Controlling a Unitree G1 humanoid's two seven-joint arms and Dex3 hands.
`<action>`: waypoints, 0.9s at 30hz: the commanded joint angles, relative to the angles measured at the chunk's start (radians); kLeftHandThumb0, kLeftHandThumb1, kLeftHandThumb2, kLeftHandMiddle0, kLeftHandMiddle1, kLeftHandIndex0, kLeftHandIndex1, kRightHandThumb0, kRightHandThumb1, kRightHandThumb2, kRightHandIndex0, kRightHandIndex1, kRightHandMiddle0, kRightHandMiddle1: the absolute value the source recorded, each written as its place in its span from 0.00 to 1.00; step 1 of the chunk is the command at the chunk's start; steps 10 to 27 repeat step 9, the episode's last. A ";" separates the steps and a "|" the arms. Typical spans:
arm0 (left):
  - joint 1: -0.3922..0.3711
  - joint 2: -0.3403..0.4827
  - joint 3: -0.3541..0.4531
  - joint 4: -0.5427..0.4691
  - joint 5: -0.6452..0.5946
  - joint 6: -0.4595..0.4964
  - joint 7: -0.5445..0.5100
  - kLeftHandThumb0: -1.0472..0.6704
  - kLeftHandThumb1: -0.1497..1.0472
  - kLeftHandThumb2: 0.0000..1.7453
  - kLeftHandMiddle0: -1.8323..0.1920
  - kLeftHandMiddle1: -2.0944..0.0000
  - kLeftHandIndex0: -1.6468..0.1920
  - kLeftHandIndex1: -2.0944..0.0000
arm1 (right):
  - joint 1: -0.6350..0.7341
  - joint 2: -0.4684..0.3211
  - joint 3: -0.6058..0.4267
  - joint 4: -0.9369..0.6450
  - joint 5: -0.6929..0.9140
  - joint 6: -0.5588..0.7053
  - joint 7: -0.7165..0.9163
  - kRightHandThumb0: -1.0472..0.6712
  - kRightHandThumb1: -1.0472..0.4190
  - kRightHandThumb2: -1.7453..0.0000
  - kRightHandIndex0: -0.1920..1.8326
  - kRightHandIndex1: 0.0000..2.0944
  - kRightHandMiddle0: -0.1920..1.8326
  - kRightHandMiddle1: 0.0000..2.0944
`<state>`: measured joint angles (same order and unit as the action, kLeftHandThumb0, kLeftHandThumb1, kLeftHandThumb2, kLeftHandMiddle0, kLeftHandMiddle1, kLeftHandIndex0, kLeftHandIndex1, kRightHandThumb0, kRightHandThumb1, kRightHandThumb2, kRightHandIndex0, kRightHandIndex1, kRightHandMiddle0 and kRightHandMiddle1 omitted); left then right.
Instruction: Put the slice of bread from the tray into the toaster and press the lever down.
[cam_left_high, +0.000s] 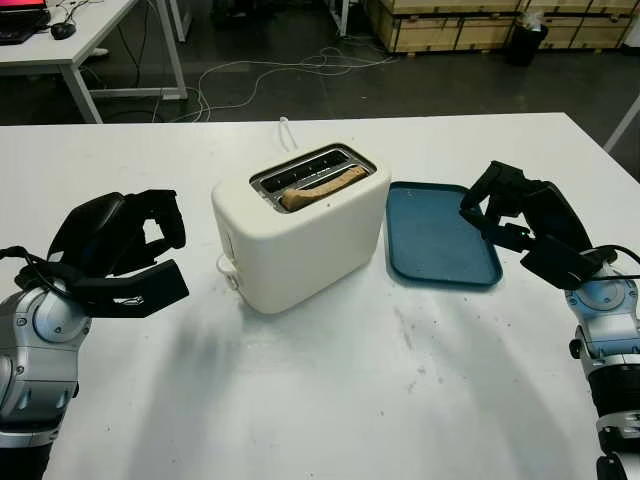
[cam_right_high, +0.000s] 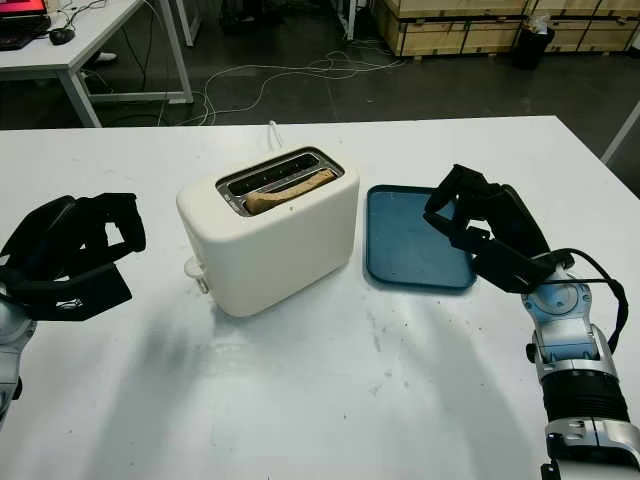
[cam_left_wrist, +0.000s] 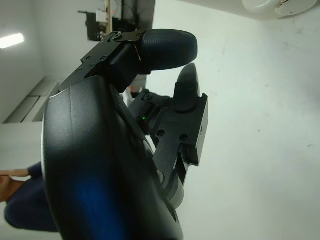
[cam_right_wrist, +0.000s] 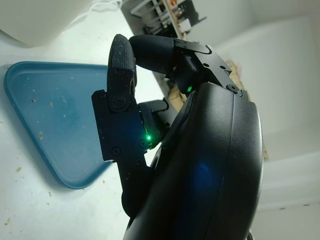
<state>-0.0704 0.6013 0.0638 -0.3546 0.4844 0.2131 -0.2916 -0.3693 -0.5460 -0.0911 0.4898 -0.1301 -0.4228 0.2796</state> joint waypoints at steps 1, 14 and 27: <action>0.005 -0.004 -0.005 -0.006 0.008 0.007 -0.001 0.60 0.89 0.16 0.47 0.17 0.53 0.19 | -0.004 0.005 0.004 -0.006 0.002 -0.015 -0.012 0.43 0.09 0.79 0.47 0.83 0.34 0.83; 0.001 -0.007 -0.006 0.000 0.004 -0.004 0.006 0.61 0.89 0.16 0.47 0.17 0.53 0.18 | -0.008 0.003 0.003 0.004 0.007 -0.025 -0.009 0.44 0.09 0.79 0.48 0.83 0.35 0.82; 0.001 -0.007 -0.006 0.000 0.004 -0.004 0.006 0.61 0.89 0.16 0.47 0.17 0.53 0.18 | -0.008 0.003 0.003 0.004 0.007 -0.025 -0.009 0.44 0.09 0.79 0.48 0.83 0.35 0.82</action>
